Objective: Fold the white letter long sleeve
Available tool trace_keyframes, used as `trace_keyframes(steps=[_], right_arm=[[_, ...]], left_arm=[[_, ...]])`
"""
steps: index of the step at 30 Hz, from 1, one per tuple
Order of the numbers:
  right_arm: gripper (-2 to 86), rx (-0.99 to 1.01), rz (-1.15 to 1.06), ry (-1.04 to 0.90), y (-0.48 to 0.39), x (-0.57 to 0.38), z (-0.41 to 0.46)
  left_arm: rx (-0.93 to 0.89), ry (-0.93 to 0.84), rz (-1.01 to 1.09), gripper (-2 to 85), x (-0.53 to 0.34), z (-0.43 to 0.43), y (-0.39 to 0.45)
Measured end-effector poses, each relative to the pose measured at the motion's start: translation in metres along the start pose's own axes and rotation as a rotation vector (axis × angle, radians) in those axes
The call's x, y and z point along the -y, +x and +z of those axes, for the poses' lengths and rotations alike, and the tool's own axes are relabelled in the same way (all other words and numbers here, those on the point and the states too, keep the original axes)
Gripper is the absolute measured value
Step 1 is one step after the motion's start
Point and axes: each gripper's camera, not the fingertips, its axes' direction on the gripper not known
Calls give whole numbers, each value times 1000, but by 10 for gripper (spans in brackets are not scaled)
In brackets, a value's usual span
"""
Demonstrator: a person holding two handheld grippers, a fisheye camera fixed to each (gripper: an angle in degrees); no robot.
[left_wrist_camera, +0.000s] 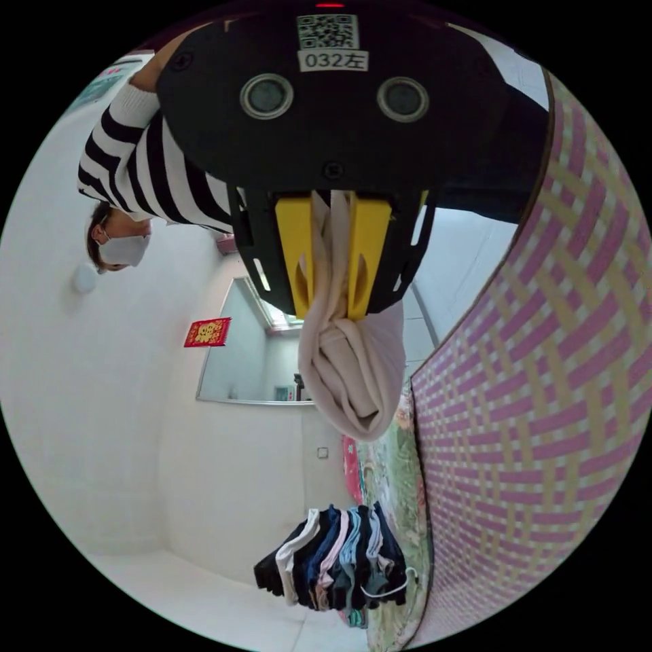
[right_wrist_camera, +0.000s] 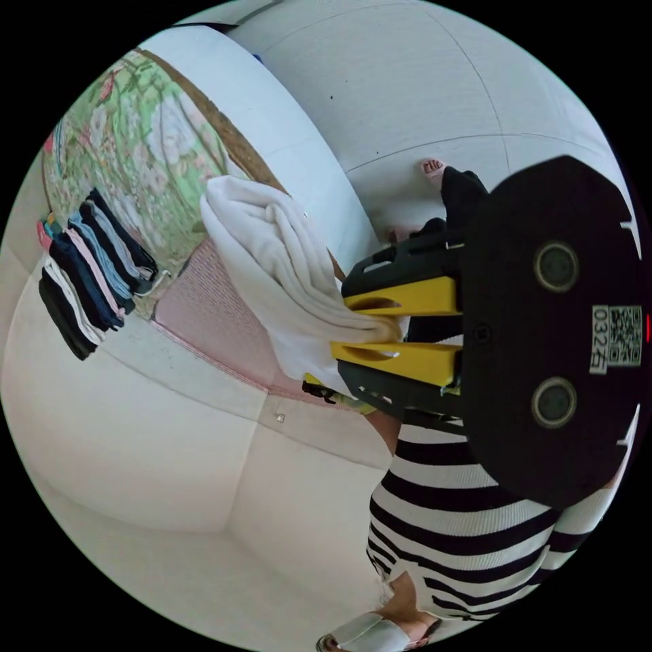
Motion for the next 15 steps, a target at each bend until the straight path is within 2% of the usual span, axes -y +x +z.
trace_keyframes(steps=[6, 15], right_arm=[[58, 29, 8, 33, 69, -2, -11], [57, -26, -9, 26, 124, 76, -8]], left_arm=[[26, -46, -2, 40, 67, 64, -27], [-45, -32, 39, 40, 201, 116, -87]])
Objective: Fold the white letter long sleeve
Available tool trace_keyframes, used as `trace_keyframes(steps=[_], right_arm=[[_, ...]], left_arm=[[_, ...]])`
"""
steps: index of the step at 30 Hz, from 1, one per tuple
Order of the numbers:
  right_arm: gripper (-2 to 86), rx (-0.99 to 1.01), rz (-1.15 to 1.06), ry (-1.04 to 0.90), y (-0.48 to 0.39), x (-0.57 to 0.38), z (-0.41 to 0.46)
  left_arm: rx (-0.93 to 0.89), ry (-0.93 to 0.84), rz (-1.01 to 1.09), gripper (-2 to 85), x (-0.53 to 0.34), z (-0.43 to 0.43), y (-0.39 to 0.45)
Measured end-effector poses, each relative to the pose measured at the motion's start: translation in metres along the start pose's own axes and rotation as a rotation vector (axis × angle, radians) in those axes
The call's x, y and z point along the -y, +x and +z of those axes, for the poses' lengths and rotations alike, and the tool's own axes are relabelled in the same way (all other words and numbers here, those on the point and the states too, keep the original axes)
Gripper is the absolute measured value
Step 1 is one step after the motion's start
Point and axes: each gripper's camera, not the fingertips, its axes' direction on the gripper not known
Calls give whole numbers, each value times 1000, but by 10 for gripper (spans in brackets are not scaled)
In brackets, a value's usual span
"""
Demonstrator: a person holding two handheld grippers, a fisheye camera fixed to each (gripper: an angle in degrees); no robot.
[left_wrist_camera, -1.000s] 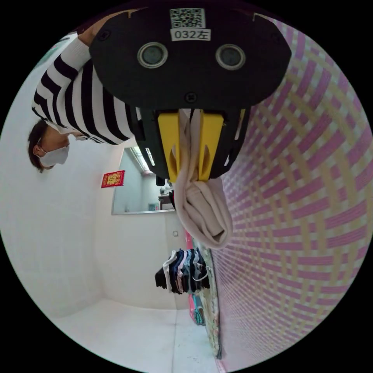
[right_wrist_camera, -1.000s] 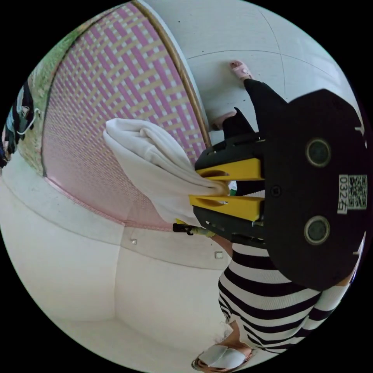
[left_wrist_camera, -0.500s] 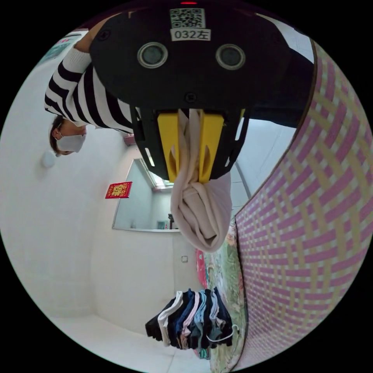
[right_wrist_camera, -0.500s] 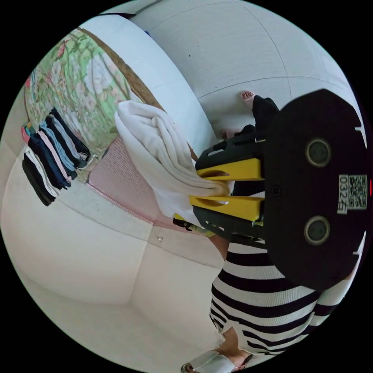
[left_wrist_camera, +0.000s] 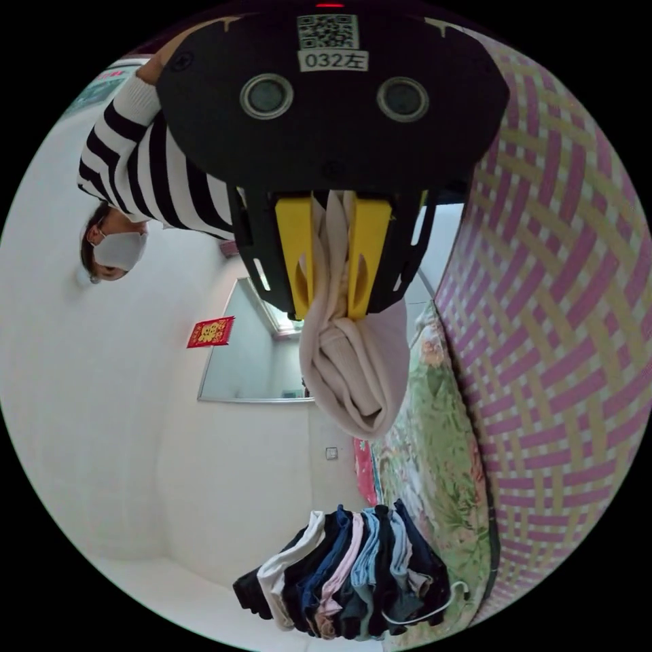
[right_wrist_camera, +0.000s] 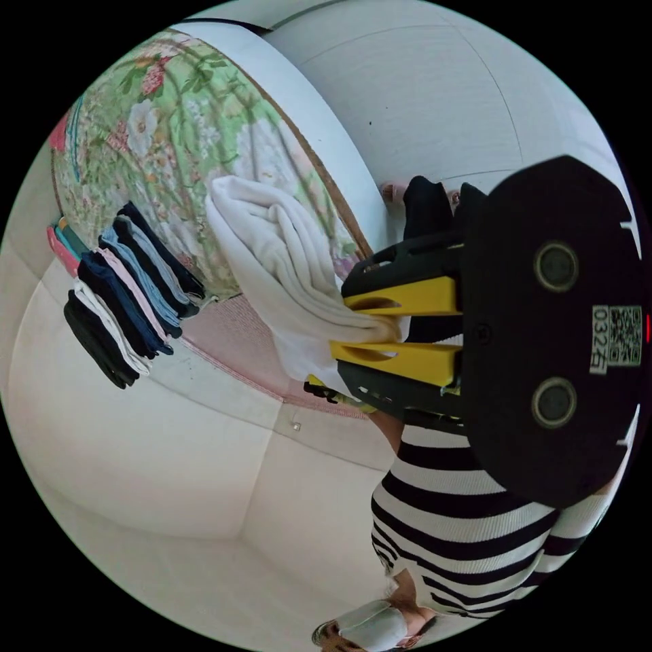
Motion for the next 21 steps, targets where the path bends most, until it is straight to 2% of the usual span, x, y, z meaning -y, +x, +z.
trace_keyframes(steps=[12, 18, 21], right_arm=[[59, -72, -108, -76, 73, 195, -43], [60, 5, -214, -150, 115, 295, -72], [62, 66, -197, -212, 165, 326, -72]], left_arm=[[-12, 109, -7, 38, 195, 75, -71], [29, 218, 34, 34, 258, 111, -94], [74, 296, 15, 30, 273, 120, -136]])
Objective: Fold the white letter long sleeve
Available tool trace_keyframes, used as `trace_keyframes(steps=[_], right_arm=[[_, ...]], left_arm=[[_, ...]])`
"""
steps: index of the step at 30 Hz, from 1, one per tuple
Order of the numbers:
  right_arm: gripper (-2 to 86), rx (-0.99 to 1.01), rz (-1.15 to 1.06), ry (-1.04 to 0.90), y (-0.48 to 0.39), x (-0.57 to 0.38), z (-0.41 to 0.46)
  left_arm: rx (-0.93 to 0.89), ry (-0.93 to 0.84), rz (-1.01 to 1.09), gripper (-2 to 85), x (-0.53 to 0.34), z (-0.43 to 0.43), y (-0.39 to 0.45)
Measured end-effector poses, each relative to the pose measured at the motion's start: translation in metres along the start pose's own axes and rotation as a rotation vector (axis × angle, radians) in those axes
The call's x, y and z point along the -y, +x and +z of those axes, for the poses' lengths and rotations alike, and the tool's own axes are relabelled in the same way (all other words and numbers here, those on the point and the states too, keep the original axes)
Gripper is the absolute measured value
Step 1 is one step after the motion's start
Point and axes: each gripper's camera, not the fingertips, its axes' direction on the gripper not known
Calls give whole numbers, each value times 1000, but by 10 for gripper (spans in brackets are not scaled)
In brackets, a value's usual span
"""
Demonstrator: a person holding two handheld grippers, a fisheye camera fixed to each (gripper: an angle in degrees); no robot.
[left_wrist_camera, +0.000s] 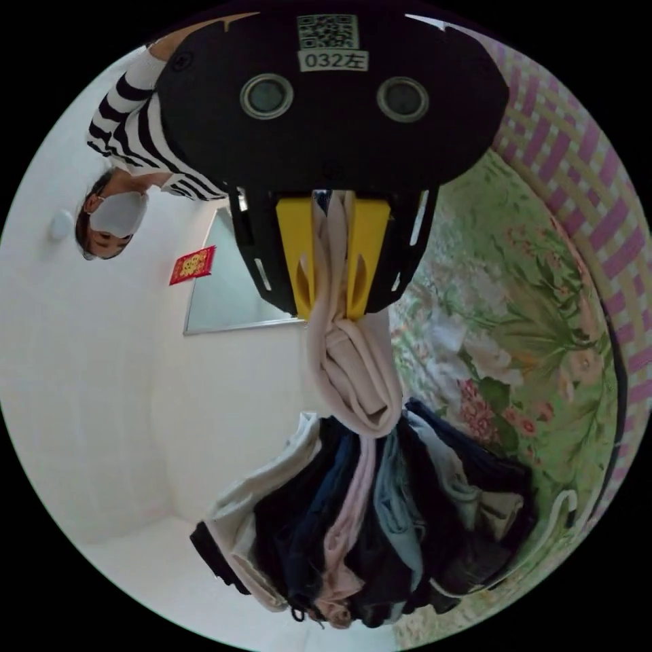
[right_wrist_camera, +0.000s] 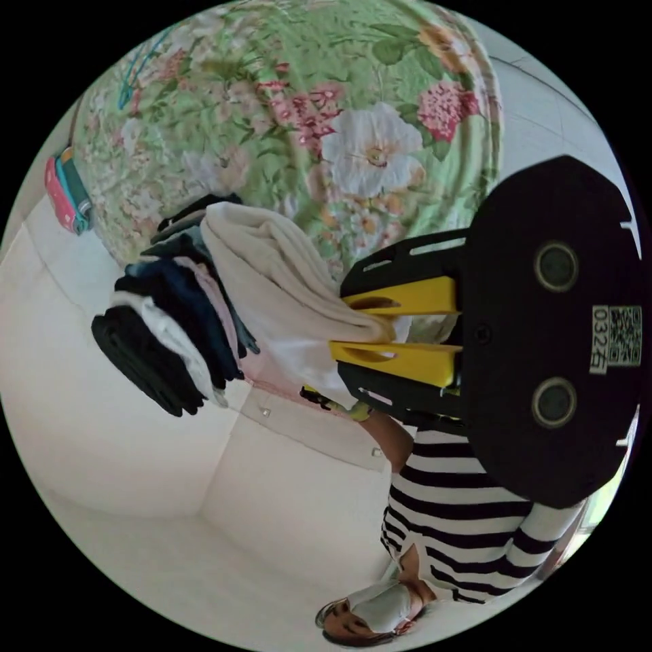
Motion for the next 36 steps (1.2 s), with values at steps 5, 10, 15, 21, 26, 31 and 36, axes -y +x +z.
trace_keyframes(steps=[5, 10, 15, 21, 26, 31, 36], right_arm=[[80, 7, 269, -166, 166, -39, 44], [65, -25, 200, -32, 147, -85, -2], [3, -106, 67, 144, 81, -105, -27], [-10, 5, -197, 24, 23, -70, 54], [-10, 102, -112, -30, 86, -93, 72], [-10, 129, -142, -67, 77, -84, 58], [-10, 99, -57, -95, 49, -65, 38]], left_arm=[[126, -17, -223, 29, 3, 14, -141], [281, 36, -80, 15, -15, 9, -133], [452, 123, 215, -8, -39, 23, -91], [541, -122, 339, -9, -51, 87, -132], [632, -121, 186, -9, -77, 70, -241], [673, -156, 207, -10, -71, 56, -276], [580, -139, 172, -9, -64, 23, -297]])
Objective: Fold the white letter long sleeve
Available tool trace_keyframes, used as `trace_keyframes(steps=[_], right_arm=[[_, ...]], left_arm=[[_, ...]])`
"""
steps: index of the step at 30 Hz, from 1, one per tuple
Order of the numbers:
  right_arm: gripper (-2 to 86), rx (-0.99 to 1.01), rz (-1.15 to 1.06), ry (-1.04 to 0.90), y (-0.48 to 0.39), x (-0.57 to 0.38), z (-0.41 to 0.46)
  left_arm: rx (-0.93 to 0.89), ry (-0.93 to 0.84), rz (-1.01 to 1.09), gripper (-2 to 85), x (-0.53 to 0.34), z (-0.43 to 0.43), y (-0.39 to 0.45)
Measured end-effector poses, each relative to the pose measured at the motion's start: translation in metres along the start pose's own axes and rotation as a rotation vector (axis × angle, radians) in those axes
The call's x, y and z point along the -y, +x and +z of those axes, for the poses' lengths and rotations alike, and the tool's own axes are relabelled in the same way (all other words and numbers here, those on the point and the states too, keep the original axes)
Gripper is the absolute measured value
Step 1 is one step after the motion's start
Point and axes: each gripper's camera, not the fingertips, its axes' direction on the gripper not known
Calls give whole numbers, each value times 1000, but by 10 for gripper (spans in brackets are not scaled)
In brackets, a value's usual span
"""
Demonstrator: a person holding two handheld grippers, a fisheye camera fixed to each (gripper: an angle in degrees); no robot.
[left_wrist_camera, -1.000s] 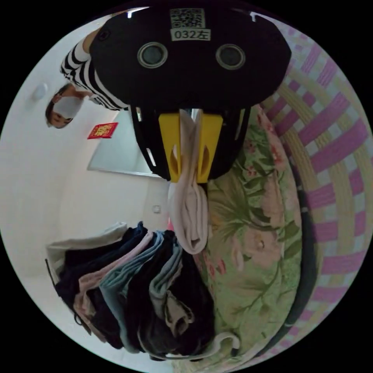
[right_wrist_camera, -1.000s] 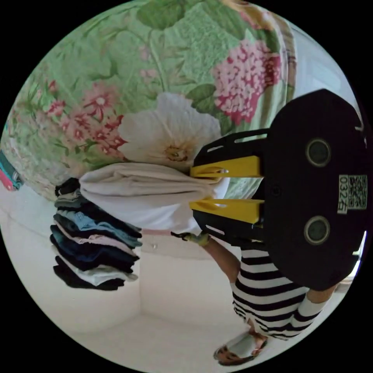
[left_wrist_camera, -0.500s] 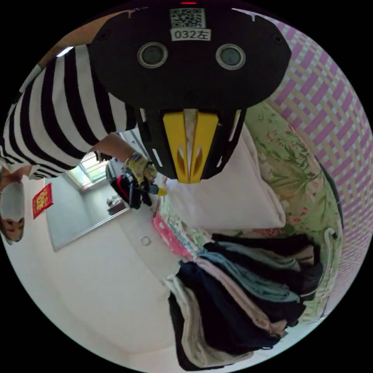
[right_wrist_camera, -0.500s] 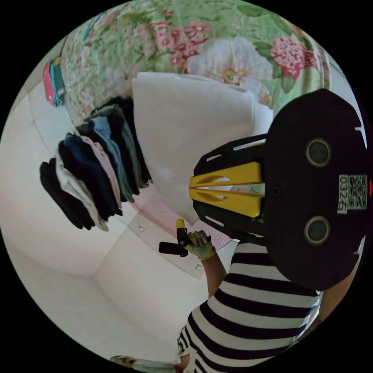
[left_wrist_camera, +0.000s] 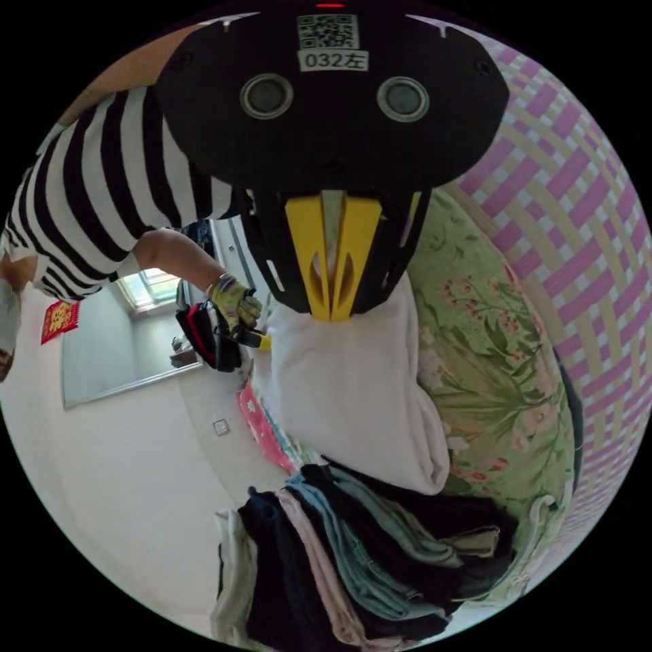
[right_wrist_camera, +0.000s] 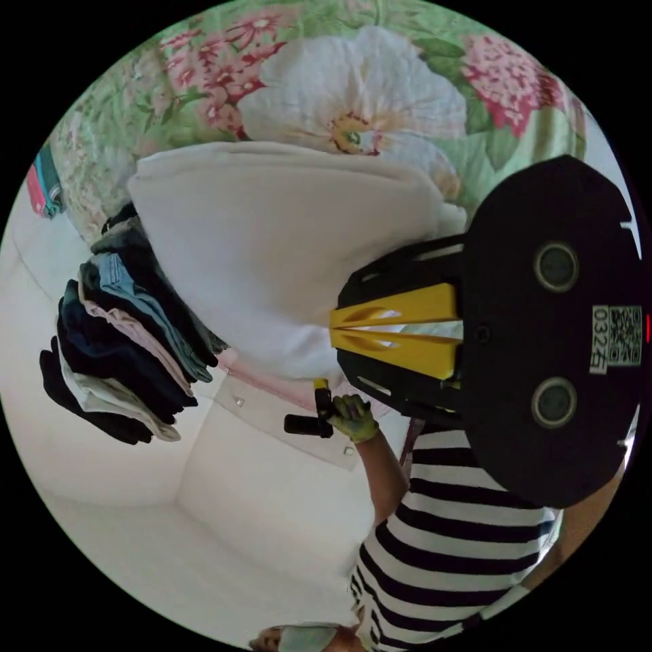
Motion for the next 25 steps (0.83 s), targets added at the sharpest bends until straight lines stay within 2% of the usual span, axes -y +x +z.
trace_keyframes(steps=[4, 6, 10, 12, 14, 18, 23, 25], right_arm=[[-10, -156, -12, 121, -77, 16, -35], [-10, -196, -78, 85, -115, 32, -28], [-10, -213, -316, -163, -214, 73, 51], [-10, -198, -392, -227, -257, 82, 93], [-10, -59, -415, -282, -310, 90, 148], [-10, 93, -461, -400, -396, 84, 239], [-10, 325, -481, -658, -504, 56, 369], [-10, 374, -486, -734, -539, 52, 401]], left_arm=[[-46, 157, 48, -9, -37, -43, -4], [-33, 184, 49, -9, -64, -61, -12], [14, 226, -54, -9, -151, -104, -49], [42, 252, -131, -9, -198, -126, -70], [63, 304, -278, -9, -268, -159, -100], [65, 392, -578, -9, -392, -210, -153], [65, 667, -941, -9, -580, -289, -197], [74, 760, -992, -9, -627, -313, -198]])
